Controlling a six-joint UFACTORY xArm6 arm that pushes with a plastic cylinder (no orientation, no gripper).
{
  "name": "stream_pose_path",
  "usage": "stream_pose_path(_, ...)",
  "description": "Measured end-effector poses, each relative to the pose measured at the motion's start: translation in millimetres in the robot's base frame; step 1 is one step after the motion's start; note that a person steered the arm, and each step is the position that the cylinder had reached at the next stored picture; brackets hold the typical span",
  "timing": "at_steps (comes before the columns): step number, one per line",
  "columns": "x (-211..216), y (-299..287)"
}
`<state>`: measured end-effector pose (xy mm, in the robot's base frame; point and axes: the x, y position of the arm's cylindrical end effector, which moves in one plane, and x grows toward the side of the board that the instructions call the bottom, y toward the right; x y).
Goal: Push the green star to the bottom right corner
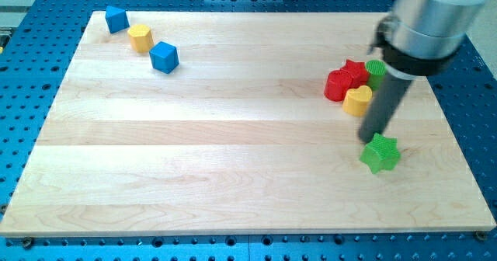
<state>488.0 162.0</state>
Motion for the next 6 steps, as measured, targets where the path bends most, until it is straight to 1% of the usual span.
stream_pose_path(1,27.7,-24.7)
stream_pose_path(2,43.1,20.0)
stream_pose_path(3,26.5,15.8)
stream_pose_path(4,36.7,53.2)
stream_pose_path(5,56.6,53.1)
stream_pose_path(6,58.4,49.3)
